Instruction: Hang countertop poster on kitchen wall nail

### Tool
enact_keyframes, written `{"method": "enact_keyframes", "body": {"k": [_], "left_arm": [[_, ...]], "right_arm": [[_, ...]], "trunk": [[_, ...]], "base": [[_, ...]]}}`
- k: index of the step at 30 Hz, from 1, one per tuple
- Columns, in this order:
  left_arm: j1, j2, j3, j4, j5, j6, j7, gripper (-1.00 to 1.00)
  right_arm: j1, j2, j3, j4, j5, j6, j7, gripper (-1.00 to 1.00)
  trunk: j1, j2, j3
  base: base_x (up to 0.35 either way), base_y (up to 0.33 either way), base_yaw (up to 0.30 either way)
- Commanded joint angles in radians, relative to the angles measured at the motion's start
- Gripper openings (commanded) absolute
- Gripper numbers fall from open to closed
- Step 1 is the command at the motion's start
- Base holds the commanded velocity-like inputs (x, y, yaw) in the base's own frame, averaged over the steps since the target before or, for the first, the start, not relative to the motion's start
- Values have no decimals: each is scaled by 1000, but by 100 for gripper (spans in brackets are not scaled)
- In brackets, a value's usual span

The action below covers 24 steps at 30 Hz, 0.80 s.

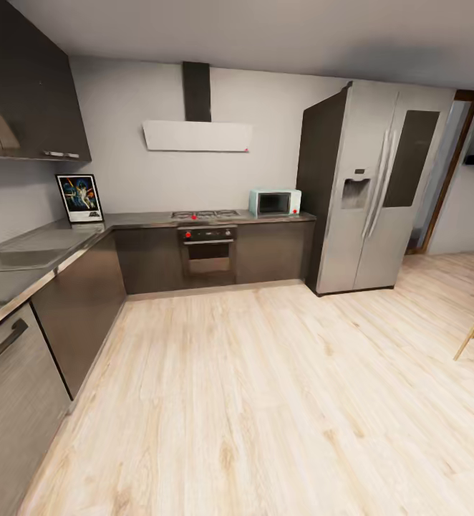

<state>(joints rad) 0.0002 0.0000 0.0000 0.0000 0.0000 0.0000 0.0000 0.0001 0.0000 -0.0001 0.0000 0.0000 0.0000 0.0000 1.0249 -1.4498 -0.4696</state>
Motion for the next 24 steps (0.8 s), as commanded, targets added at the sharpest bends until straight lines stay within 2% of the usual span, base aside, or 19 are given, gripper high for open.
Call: {"method": "enact_keyframes", "body": {"k": [1,4,21,24], "left_arm": [[0,0,0,0,0,0,0,100],[6,-16,-1,-13,-2,5,-12,100],[6,-15,-1,-12,-2,5,-12,100],[23,-33,-1,-29,-2,6,-6,100]], "right_arm": [[0,0,0,0,0,0,0,100],[-6,7,-3,14,-3,17,8,100],[-6,7,-3,14,-3,21,8,100],[-24,-9,-5,-2,0,7,0,100]], "trunk": [[0,0,0],[0,0,0],[0,0,0],[0,0,0]], "base": [[0,0,0],[0,0,0],[0,0,0],[0,0,0]]}}
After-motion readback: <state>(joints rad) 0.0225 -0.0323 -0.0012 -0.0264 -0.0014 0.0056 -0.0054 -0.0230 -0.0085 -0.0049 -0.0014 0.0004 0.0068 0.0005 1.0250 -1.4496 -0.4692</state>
